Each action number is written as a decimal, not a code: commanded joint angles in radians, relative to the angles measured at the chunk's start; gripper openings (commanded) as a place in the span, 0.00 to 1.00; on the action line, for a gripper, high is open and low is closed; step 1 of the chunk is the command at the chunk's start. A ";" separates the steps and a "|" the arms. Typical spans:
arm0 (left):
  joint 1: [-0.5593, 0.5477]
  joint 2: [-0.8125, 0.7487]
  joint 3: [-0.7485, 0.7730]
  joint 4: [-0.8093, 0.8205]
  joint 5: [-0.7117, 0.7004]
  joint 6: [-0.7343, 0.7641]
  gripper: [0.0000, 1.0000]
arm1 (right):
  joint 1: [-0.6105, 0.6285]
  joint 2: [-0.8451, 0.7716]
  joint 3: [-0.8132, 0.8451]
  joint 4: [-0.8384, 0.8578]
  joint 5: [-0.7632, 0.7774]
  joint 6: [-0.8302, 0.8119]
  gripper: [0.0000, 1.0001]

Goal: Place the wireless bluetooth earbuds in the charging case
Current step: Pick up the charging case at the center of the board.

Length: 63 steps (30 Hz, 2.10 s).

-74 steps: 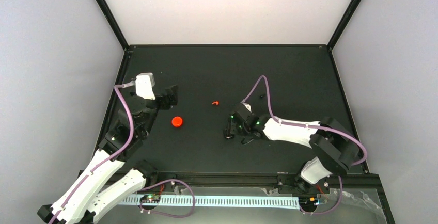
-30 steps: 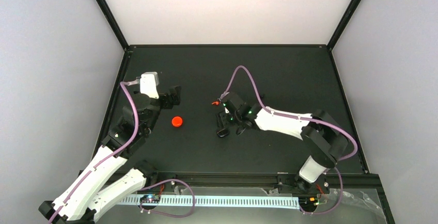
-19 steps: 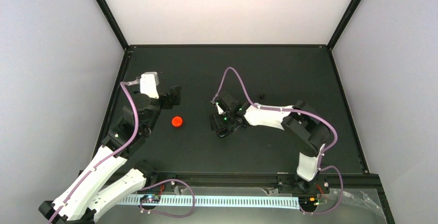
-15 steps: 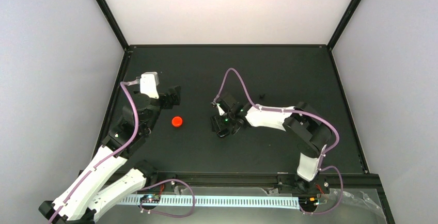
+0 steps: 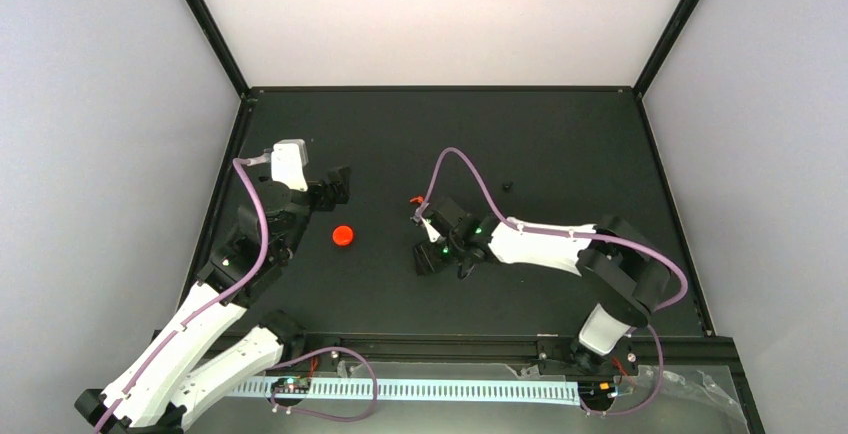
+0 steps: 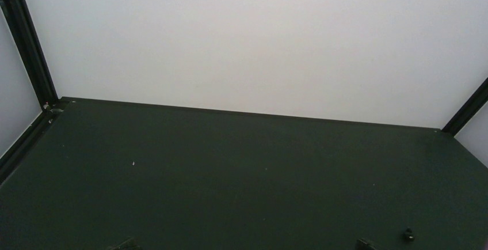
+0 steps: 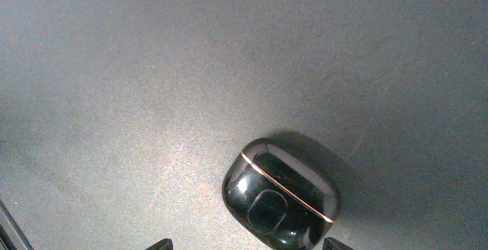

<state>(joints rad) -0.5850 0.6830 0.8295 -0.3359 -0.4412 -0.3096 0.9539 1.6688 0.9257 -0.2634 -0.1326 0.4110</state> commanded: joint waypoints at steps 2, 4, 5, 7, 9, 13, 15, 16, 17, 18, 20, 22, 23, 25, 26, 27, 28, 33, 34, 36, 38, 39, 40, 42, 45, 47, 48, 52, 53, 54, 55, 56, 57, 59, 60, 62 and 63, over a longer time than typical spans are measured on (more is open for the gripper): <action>-0.006 0.004 0.008 -0.002 0.008 -0.002 0.99 | -0.002 -0.059 0.049 -0.050 0.127 -0.044 0.70; -0.007 0.006 0.007 -0.003 0.008 -0.005 0.99 | -0.015 -0.042 0.072 -0.045 0.140 -0.064 0.72; -0.006 0.006 0.007 -0.002 0.008 -0.005 0.99 | -0.021 -0.023 0.090 -0.042 0.137 -0.075 0.72; -0.006 0.008 0.006 -0.003 0.009 -0.004 0.99 | -0.029 0.035 0.143 -0.045 0.111 -0.104 0.72; -0.007 0.010 0.006 -0.004 0.006 -0.003 0.99 | -0.031 0.078 0.180 -0.041 0.068 -0.144 0.72; -0.006 0.011 0.005 -0.004 0.003 -0.003 0.99 | -0.029 0.128 0.207 -0.042 0.008 -0.173 0.71; -0.006 0.010 0.005 -0.005 0.003 -0.003 0.99 | -0.028 0.137 0.199 -0.050 -0.011 -0.177 0.70; -0.006 0.011 0.006 -0.005 0.004 -0.003 0.99 | -0.028 0.137 0.190 -0.052 -0.015 -0.178 0.70; -0.006 0.011 0.006 -0.003 0.006 -0.003 0.99 | -0.025 0.136 0.178 -0.055 -0.017 -0.177 0.69; -0.007 0.011 0.007 -0.003 0.008 -0.005 0.99 | -0.022 0.131 0.164 -0.056 -0.017 -0.180 0.69; -0.007 0.013 0.007 -0.003 0.013 -0.005 0.99 | -0.016 0.120 0.138 -0.056 -0.013 -0.182 0.69; -0.006 0.014 0.005 -0.001 0.017 -0.005 0.99 | -0.004 0.113 0.116 -0.060 -0.008 -0.186 0.68; -0.007 0.015 0.005 0.000 0.017 -0.006 0.99 | 0.003 0.110 0.107 -0.062 -0.001 -0.188 0.68; -0.006 0.017 0.007 -0.002 0.019 -0.006 0.99 | 0.014 0.101 0.091 -0.068 0.012 -0.193 0.67; -0.007 0.018 0.007 -0.001 0.021 -0.006 0.99 | 0.018 0.097 0.085 -0.069 0.016 -0.193 0.67; -0.006 0.019 0.007 -0.001 0.021 -0.006 0.99 | 0.021 0.092 0.080 -0.069 0.022 -0.193 0.67; -0.007 0.020 0.007 -0.003 0.021 -0.006 0.99 | 0.023 0.088 0.076 -0.071 0.027 -0.194 0.67; -0.006 0.021 0.006 -0.002 0.023 -0.007 0.99 | 0.028 0.093 0.096 -0.082 0.078 -0.225 0.66; -0.006 0.021 0.007 -0.003 0.023 -0.006 0.99 | 0.033 0.102 0.107 -0.090 0.092 -0.237 0.66; -0.006 0.021 0.007 -0.003 0.020 -0.006 0.99 | 0.048 0.119 0.127 -0.104 0.130 -0.263 0.66; -0.006 0.018 0.007 -0.003 0.017 -0.005 0.99 | 0.066 0.136 0.140 -0.117 0.167 -0.285 0.66; -0.006 0.017 0.007 -0.003 0.016 -0.004 0.99 | 0.071 0.142 0.145 -0.121 0.186 -0.292 0.65; -0.007 0.017 0.008 -0.003 0.016 -0.005 0.99 | 0.074 0.146 0.146 -0.123 0.195 -0.296 0.65; -0.007 0.015 0.008 -0.003 0.017 -0.004 0.99 | 0.075 0.153 0.145 -0.122 0.206 -0.300 0.63; -0.006 0.015 0.007 -0.004 0.017 -0.005 0.99 | 0.077 0.162 0.138 -0.121 0.212 -0.304 0.60; -0.007 0.014 0.007 -0.004 0.016 -0.005 0.99 | 0.083 0.164 0.134 -0.123 0.215 -0.308 0.57; -0.007 0.014 0.007 -0.004 0.015 -0.005 0.99 | 0.085 0.164 0.132 -0.122 0.215 -0.309 0.55; -0.006 0.011 0.008 -0.005 0.014 -0.004 0.99 | 0.096 0.162 0.117 -0.115 0.216 -0.307 0.44; -0.007 0.011 0.007 -0.004 0.014 -0.003 0.99 | 0.100 0.158 0.112 -0.110 0.225 -0.304 0.42; -0.006 0.011 0.007 -0.005 0.014 -0.003 0.99 | 0.100 0.150 0.106 -0.102 0.236 -0.301 0.40; -0.007 0.012 0.008 -0.004 0.014 -0.003 0.99 | 0.101 0.138 0.097 -0.089 0.245 -0.295 0.39; -0.007 0.012 0.007 -0.003 0.014 -0.003 0.99 | 0.101 0.120 0.085 -0.077 0.254 -0.289 0.38; -0.006 0.013 0.007 -0.004 0.018 -0.004 0.99 | 0.101 0.099 0.074 -0.066 0.265 -0.284 0.38; -0.006 0.015 0.004 -0.001 0.029 -0.006 0.99 | 0.101 0.036 0.048 -0.048 0.291 -0.275 0.36; -0.008 0.016 0.000 0.002 0.039 -0.006 0.99 | 0.101 0.003 0.035 -0.041 0.303 -0.273 0.36; -0.016 0.017 -0.011 0.015 0.051 -0.006 0.99 | 0.101 -0.080 0.003 -0.025 0.324 -0.271 0.36; -0.024 0.016 -0.018 0.021 0.057 -0.007 0.99 | 0.101 -0.128 -0.017 -0.016 0.333 -0.275 0.36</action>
<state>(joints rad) -0.5865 0.7013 0.8272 -0.3344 -0.4168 -0.3099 1.0496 1.7039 0.9539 -0.3241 0.1249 0.1268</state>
